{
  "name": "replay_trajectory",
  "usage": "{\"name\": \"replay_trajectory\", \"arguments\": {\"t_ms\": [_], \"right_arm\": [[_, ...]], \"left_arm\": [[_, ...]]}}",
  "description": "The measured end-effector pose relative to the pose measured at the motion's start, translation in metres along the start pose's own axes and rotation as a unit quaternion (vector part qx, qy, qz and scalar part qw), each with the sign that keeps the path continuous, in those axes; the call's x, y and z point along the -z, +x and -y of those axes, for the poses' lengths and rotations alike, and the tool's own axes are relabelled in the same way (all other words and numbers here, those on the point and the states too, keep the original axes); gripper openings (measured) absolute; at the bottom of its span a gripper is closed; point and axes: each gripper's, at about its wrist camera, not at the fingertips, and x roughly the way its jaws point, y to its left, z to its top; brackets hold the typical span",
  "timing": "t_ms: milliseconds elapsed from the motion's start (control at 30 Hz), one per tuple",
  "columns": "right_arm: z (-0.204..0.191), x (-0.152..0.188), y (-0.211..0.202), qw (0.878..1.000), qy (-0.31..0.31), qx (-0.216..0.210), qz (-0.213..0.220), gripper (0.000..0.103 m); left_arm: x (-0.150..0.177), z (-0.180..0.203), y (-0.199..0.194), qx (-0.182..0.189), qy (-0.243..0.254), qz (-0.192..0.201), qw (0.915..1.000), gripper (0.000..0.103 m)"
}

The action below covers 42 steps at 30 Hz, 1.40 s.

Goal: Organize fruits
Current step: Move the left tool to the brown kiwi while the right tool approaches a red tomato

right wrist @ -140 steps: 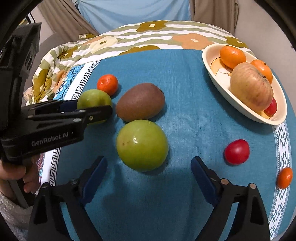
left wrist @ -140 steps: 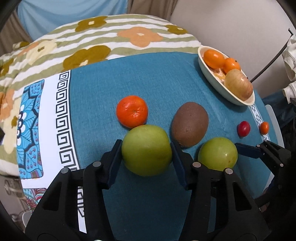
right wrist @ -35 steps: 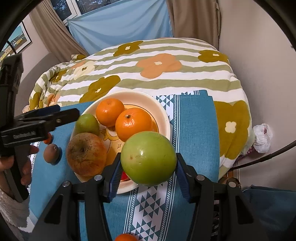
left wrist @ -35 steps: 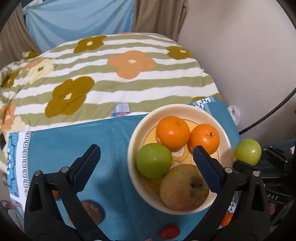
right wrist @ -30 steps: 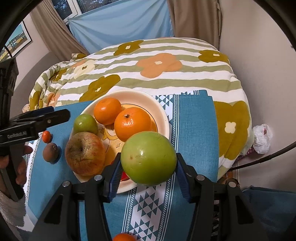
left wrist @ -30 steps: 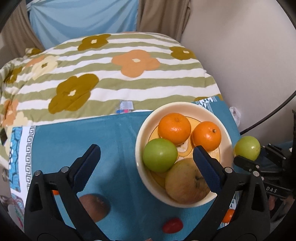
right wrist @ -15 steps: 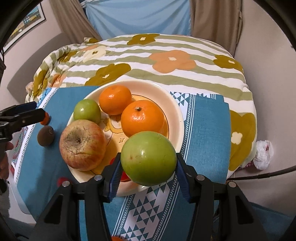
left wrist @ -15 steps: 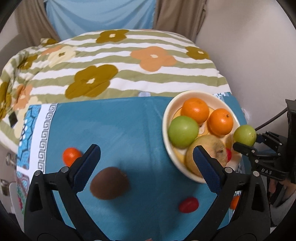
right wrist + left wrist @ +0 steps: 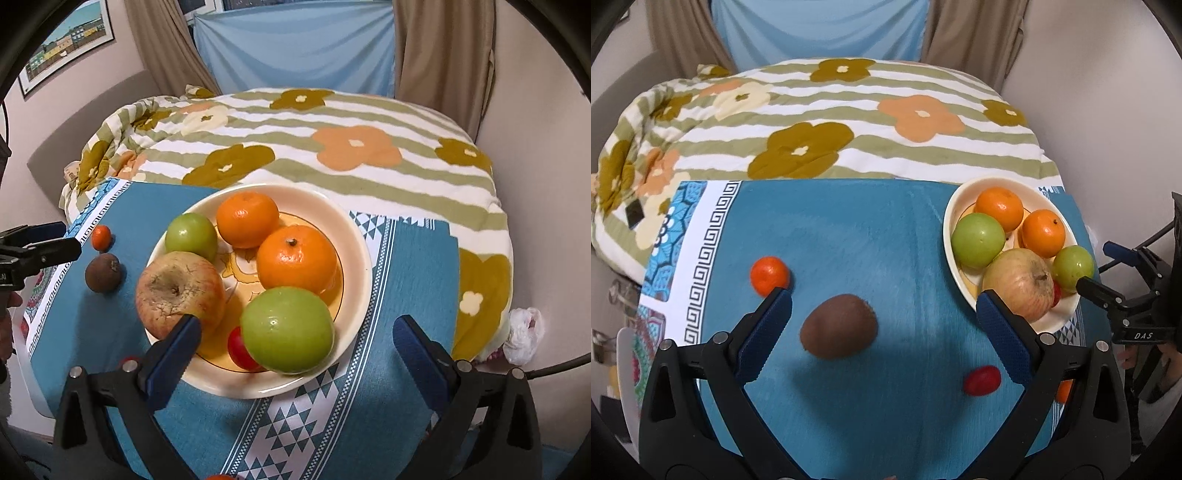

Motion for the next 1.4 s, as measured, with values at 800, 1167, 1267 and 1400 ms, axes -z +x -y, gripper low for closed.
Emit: {"name": "replay_trajectory", "arguments": {"t_ms": [800,1167,1267,1400], "right_arm": [[-0.046,0.008,-0.069,0.999,0.047,0.015,0.007,0.103],[-0.096,0.023,-0.077,0.989,0.141,0.053,0.003,0.103],[-0.11,0.03,-0.074,0.985,0.159,0.064,0.003,0.103],[-0.125,0.036,-0.067,0.981,0.174,0.082,0.0,0.103]], "left_arm": [[0.023,-0.041,-0.087,-0.003,0.001,0.048,0.9988,0.103],[0.025,-0.071,-0.084,0.044,0.059,0.04,0.9965,0.103],[0.025,-0.075,-0.076,0.058,0.082,0.035,0.9943,0.103],[0.026,-0.078,-0.063,0.075,0.116,0.03,0.9899,0.103]]}}
